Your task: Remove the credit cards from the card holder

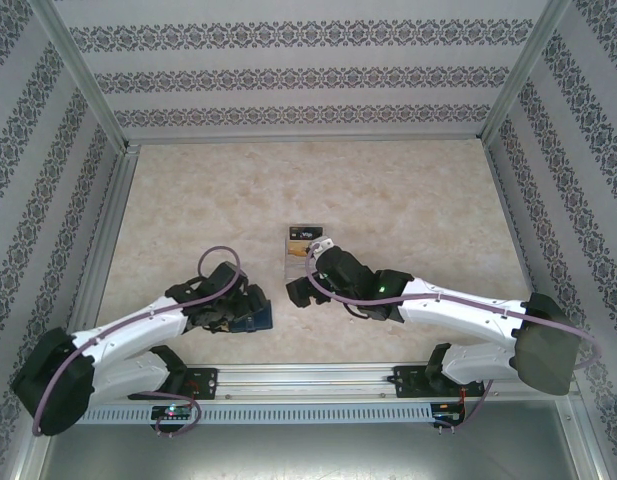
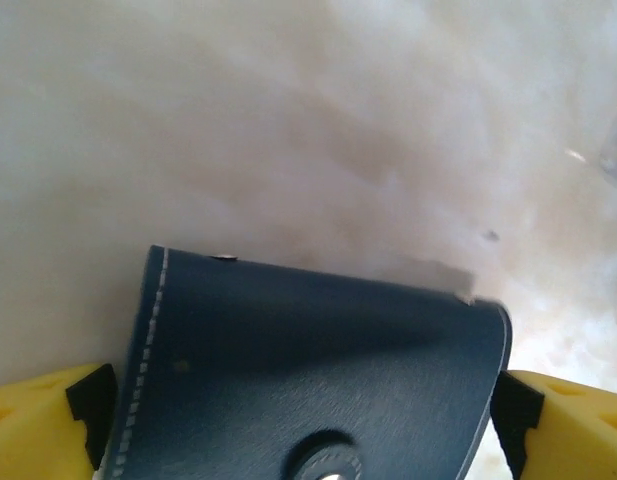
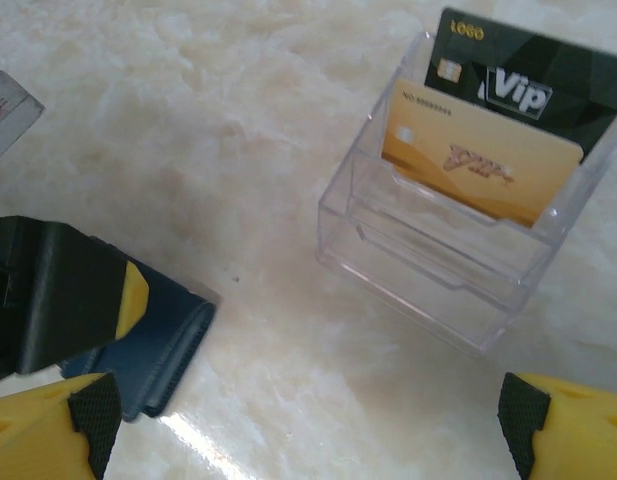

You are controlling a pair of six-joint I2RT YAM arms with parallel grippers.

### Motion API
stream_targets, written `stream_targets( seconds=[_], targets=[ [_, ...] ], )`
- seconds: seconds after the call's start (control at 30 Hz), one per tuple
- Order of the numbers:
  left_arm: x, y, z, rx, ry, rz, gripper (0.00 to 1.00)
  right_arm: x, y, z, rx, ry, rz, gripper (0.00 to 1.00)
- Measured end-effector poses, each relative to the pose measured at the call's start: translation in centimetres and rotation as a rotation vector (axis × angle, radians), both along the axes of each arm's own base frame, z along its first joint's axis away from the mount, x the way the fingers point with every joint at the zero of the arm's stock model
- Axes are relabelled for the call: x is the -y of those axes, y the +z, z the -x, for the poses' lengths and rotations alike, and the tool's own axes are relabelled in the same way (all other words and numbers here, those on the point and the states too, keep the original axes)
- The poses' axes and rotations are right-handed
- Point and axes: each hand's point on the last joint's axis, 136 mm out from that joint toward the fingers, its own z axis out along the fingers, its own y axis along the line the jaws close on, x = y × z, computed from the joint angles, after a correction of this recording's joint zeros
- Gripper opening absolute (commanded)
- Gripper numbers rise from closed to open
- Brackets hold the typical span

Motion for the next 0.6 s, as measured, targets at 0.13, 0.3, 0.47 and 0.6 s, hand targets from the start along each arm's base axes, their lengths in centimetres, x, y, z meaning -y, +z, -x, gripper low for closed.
stream_targets(
  seconds=[0.13, 0.3, 0.47, 0.6],
  targets=[
    [1.0, 1.9, -0.9, 0.045, -0.005, 0.028, 0.99, 0.1, -0.6, 0.7, -0.034, -0.008, 0.012, 0.98],
    [0.4, 3.5, -1.9, 0.076, 0.011, 0.042, 0.99, -1.2, -2.0, 3.0, -0.065, 0.038, 0.038, 0.98],
    [0.0, 4.1, -4.0, 0.057, -0.002, 0.022, 0.99, -2.4, -6.5, 5.4, -0.125, 0.086, 0.158, 0.98],
    [-0.2, 4.5, -5.3, 0.057, -0.02, 0.02, 0.99, -3.5, -9.6, 7.0, -0.159, 0.125, 0.249, 0.98]
  ],
)
